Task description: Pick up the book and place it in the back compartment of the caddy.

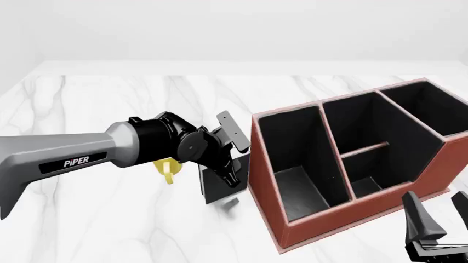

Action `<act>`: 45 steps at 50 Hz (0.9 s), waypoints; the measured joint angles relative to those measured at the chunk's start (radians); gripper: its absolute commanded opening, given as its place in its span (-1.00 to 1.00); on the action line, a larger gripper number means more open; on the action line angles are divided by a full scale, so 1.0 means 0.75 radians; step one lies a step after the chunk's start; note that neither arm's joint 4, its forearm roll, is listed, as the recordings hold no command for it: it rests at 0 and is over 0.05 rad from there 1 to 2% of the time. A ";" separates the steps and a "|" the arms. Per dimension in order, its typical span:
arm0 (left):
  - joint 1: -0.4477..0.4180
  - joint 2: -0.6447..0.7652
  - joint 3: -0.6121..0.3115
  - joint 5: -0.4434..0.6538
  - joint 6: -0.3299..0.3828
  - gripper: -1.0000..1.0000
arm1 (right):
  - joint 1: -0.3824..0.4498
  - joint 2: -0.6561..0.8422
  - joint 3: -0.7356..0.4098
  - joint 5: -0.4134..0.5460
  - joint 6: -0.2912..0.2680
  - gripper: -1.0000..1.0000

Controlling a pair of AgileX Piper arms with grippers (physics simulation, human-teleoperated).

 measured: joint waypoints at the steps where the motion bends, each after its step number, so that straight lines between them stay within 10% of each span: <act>1: -0.002 -0.003 0.002 0.001 0.000 -1.00 | 0.000 0.000 0.000 0.000 0.000 1.00; 45: -0.017 -0.144 -0.038 0.234 -0.074 -1.00 | 0.000 -0.009 0.000 0.006 -0.002 1.00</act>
